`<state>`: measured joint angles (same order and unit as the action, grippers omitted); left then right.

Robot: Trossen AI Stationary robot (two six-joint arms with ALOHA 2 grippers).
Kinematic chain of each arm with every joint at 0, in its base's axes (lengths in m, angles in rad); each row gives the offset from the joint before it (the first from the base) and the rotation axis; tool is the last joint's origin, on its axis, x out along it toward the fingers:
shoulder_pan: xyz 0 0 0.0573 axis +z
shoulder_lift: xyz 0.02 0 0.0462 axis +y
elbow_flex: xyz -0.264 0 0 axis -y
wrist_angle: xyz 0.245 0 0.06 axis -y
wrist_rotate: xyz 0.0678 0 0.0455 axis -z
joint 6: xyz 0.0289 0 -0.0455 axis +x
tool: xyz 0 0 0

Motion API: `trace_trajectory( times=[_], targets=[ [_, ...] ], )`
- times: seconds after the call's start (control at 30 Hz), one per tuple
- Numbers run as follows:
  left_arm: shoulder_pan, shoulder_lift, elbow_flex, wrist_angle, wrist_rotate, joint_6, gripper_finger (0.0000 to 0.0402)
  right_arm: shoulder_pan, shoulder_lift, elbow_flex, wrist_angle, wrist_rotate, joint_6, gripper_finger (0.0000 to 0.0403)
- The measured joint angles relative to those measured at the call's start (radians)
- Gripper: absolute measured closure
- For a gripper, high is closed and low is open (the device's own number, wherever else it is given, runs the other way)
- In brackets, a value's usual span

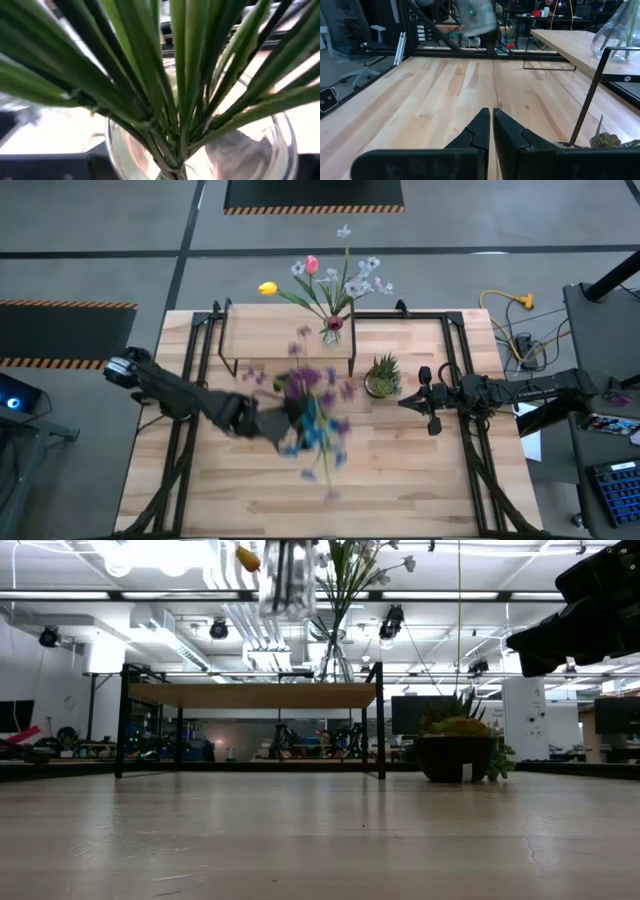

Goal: Pick and place flowers into a vace then onto a shelf
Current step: Put the transparent flower vase on the shelf

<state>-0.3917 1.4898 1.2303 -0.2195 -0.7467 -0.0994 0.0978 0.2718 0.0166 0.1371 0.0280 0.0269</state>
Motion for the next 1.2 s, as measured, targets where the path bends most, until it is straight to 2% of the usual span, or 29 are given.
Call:
trace_trajectory(
  times=[0.27, 0.43, 0.57, 0.73, 0.9, 1.1, 1.2],
  targets=[
    [0.172, -0.332, -0.242, 0.023, -0.016, -0.019, 0.0242, 0.000, 0.000, 0.000, 0.000, 0.000, -0.003, 0.0390],
    [0.257, -0.559, -0.420, 0.132, -0.111, -0.088, 0.0242, 0.000, 0.000, 0.000, 0.001, 0.000, -0.005, 0.0390],
    [0.318, -0.661, -0.525, 0.231, -0.121, -0.101, 0.0242, 0.000, 0.000, 0.000, 0.001, 0.000, -0.018, 0.0390],
    [0.385, -0.678, -0.548, 0.246, -0.115, -0.077, 0.0242, 0.000, 0.000, 0.000, 0.002, 0.000, -0.017, 0.0390],
    [0.467, -0.634, -0.499, 0.204, -0.157, -0.076, 0.0242, 0.000, 0.000, 0.000, 0.001, 0.000, -0.003, 0.0390],
    [0.580, -0.540, -0.409, -0.008, -0.172, -0.233, 0.0242, 0.000, 0.000, 0.000, 0.000, 0.000, 0.022, 0.0390],
    [0.623, -0.481, -0.379, -0.048, -0.168, -0.277, 0.0242, 0.000, 0.000, 0.000, 0.000, 0.000, 0.023, 0.0390]
  ],
)
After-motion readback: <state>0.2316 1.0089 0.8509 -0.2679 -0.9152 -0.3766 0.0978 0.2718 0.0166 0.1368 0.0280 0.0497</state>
